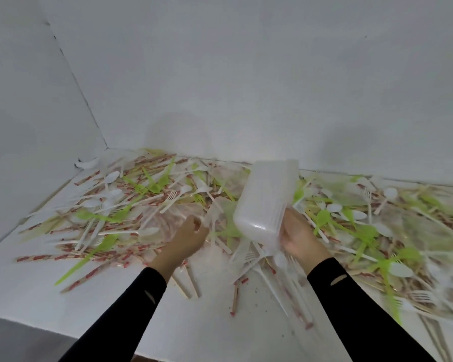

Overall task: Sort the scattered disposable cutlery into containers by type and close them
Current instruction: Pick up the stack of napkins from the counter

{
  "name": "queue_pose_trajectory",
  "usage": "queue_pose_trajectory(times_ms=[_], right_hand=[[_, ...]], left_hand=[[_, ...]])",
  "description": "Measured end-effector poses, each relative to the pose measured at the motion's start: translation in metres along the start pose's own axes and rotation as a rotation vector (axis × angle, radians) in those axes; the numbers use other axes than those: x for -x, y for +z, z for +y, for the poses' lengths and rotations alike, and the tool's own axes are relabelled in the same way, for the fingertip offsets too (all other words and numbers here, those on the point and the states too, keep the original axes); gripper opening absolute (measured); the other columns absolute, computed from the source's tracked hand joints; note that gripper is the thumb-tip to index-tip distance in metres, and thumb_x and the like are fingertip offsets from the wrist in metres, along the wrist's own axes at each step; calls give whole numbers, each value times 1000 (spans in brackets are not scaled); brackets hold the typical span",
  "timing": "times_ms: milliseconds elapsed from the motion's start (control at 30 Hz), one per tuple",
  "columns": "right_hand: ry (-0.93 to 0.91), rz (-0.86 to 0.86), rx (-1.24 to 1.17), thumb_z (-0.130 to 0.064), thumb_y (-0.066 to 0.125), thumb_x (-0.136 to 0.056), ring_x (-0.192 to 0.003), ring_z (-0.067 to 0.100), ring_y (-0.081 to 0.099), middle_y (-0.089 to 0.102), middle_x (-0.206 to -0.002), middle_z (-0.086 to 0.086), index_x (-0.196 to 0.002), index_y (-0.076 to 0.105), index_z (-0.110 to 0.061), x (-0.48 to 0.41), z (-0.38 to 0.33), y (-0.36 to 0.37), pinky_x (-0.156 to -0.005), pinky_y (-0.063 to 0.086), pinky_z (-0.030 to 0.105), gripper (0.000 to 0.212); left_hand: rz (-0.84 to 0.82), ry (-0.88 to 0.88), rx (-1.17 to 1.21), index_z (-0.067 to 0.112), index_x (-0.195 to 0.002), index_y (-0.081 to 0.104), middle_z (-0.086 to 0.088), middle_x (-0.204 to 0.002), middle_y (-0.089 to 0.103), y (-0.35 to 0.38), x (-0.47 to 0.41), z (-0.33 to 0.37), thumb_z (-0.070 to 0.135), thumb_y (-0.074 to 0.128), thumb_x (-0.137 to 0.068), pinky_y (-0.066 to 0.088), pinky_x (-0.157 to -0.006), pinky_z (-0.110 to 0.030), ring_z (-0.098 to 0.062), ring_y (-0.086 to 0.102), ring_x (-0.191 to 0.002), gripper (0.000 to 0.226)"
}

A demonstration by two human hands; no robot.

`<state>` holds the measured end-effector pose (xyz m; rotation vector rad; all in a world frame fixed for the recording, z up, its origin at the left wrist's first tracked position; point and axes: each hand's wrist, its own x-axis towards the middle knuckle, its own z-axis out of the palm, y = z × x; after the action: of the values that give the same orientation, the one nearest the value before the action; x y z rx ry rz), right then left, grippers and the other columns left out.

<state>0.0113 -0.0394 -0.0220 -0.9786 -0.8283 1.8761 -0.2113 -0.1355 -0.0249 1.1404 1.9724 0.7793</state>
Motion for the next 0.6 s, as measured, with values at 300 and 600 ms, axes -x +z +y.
queue_pose_trajectory(times_ms=[300, 600], right_hand=[[-3, 73, -2, -23, 54, -101, -110, 37, 62, 65, -119, 20, -124, 62, -2, 39, -27, -66, -94, 51, 47, 32], [-99, 279, -46, -21, 52, -100, -122, 38, 57, 58, -134, 22, -135, 53, -4, 122, -80, -210, -104, 43, 57, 39]], left_hand=[[11, 245, 425, 35, -117, 44, 4, -126, 52, 70, 54, 99, 31, 61, -95, 48, -92, -31, -9, 54, -111, 28], [-55, 415, 321, 28, -123, 46, 10, -129, 45, 200, 109, 194, 38, 61, -94, 35, -109, -32, -6, 38, -130, 34]])
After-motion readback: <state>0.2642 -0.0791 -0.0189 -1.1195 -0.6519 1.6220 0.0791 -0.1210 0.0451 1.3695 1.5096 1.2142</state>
